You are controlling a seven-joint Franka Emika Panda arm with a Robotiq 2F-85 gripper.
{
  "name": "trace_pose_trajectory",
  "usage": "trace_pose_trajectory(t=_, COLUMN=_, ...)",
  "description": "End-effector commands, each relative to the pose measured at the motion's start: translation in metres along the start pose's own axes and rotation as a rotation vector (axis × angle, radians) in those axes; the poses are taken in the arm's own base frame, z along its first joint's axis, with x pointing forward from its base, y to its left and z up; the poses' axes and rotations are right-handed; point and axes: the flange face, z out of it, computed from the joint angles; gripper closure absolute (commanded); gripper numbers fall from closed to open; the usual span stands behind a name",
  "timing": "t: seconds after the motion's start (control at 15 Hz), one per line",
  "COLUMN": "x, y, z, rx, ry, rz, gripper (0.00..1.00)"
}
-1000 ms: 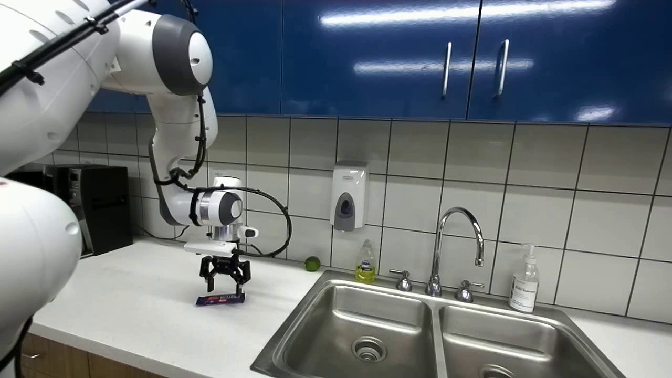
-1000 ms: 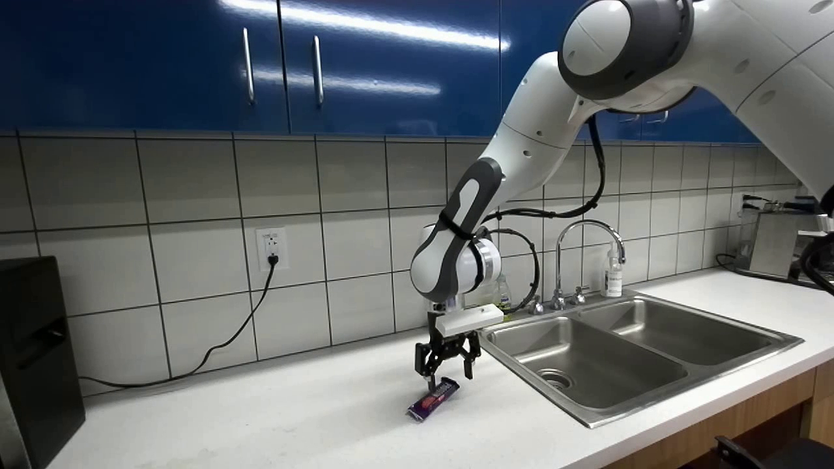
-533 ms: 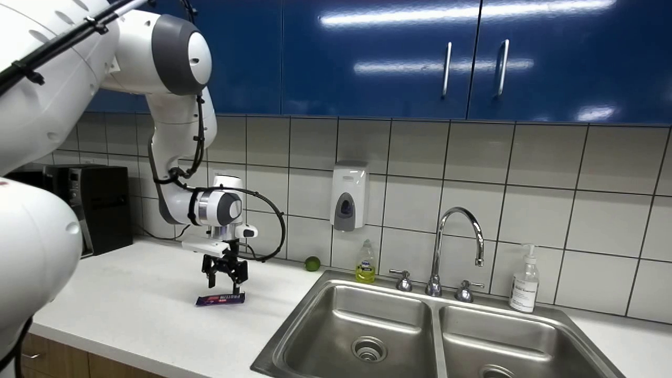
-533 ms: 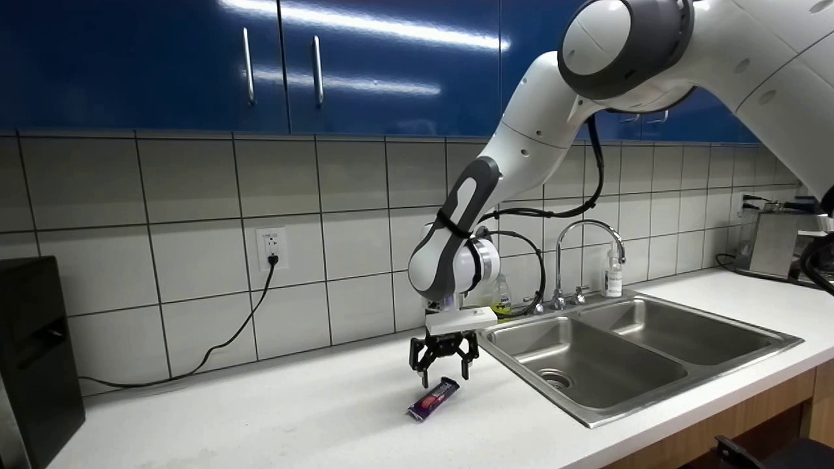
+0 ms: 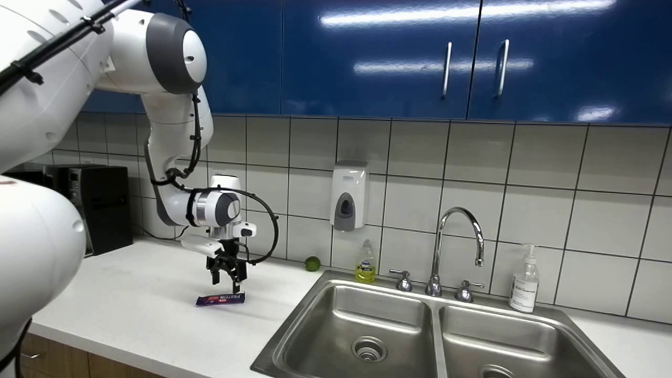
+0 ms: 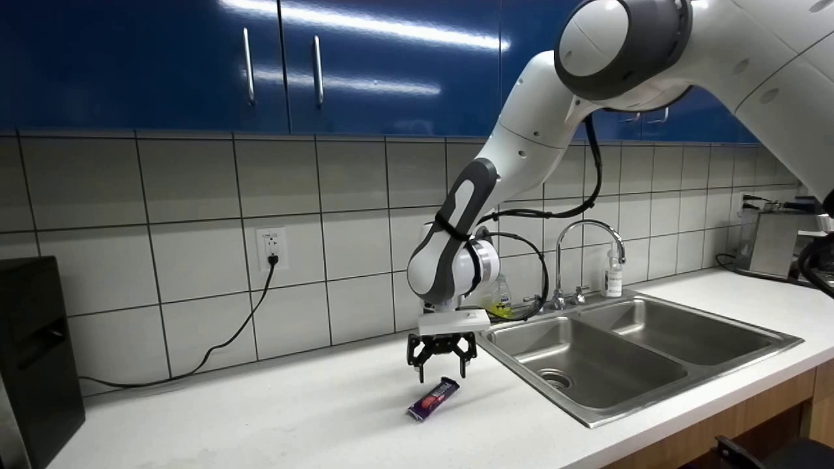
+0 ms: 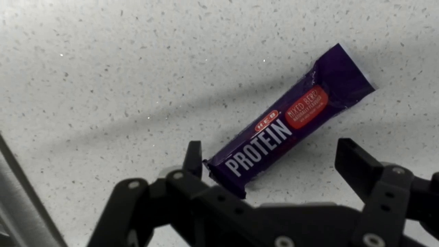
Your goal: Put the snickers bar in the sink on the left
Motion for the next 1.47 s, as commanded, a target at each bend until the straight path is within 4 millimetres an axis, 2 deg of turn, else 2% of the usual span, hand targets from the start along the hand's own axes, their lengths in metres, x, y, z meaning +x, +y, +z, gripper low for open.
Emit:
trace_pose_trajectory(t=0.0, x=-0.005, y=-0.001, z=-0.003, rx=0.005, ry=0.005, rz=0.073, gripper=0.0)
trace_pose_trajectory(t=1.4, x=0.004, y=0.003, z=0.023, rx=0.017, ry=0.041, rz=0.346, gripper=0.0)
